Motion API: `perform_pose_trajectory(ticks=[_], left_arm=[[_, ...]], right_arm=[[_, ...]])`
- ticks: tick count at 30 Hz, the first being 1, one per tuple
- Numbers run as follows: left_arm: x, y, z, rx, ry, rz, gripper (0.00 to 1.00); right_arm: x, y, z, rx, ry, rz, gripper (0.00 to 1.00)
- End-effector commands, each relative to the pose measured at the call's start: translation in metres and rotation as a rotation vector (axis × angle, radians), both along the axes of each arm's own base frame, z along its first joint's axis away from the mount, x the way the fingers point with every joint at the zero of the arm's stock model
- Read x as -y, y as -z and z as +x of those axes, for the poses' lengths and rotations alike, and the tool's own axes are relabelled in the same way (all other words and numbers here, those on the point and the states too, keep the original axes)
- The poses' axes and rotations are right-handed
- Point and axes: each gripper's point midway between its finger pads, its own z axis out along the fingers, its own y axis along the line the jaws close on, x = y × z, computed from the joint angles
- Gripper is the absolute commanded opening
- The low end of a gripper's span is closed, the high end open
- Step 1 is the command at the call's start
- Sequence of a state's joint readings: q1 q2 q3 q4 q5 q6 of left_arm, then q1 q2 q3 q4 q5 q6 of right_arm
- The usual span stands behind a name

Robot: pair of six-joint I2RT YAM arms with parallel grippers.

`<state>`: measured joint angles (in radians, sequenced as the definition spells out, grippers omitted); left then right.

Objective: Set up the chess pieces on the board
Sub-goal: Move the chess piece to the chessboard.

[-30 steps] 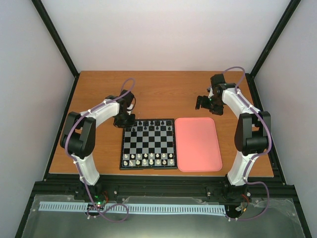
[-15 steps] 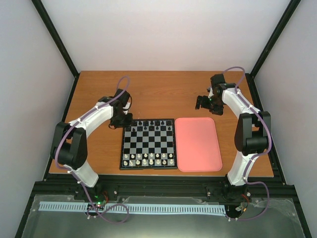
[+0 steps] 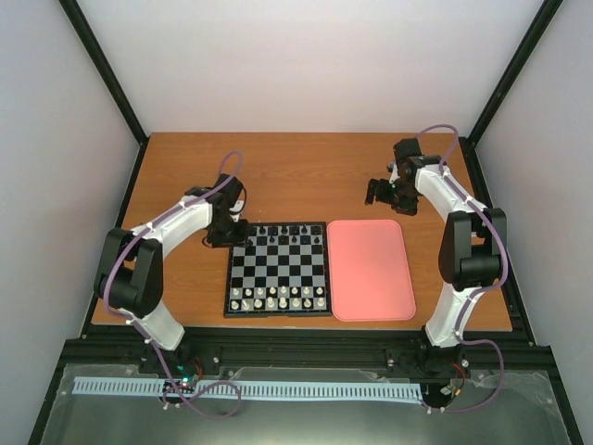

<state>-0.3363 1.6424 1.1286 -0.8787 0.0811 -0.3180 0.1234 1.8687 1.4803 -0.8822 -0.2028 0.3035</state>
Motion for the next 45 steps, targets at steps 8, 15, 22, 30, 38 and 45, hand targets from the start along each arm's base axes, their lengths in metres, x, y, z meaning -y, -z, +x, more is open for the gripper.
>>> perform_pose_trajectory(ticks=[8,15,22,30,38,45], left_arm=[[0.004,0.01,0.015,-0.004,-0.014,-0.011,0.53],[0.006,0.015,0.023,-0.01,-0.019,-0.004,0.53],[0.006,0.016,0.031,0.004,-0.023,0.008,0.53],[0.006,0.021,0.038,0.013,-0.025,0.016,0.53],[0.005,0.016,0.033,0.011,-0.02,0.015,0.53],[0.0,0.003,0.017,0.014,-0.016,0.01,0.53]], right_arm=[[-0.002,-0.004,0.002,0.016,-0.006,0.01,1.0],[-0.003,-0.003,0.006,0.013,-0.007,0.01,1.0],[-0.004,0.0,0.008,0.005,-0.01,0.01,1.0],[-0.004,0.001,0.011,0.003,-0.009,0.011,1.0],[-0.005,0.0,0.01,0.003,-0.014,0.015,1.0],[-0.007,-0.002,0.008,0.003,-0.014,0.022,1.0]])
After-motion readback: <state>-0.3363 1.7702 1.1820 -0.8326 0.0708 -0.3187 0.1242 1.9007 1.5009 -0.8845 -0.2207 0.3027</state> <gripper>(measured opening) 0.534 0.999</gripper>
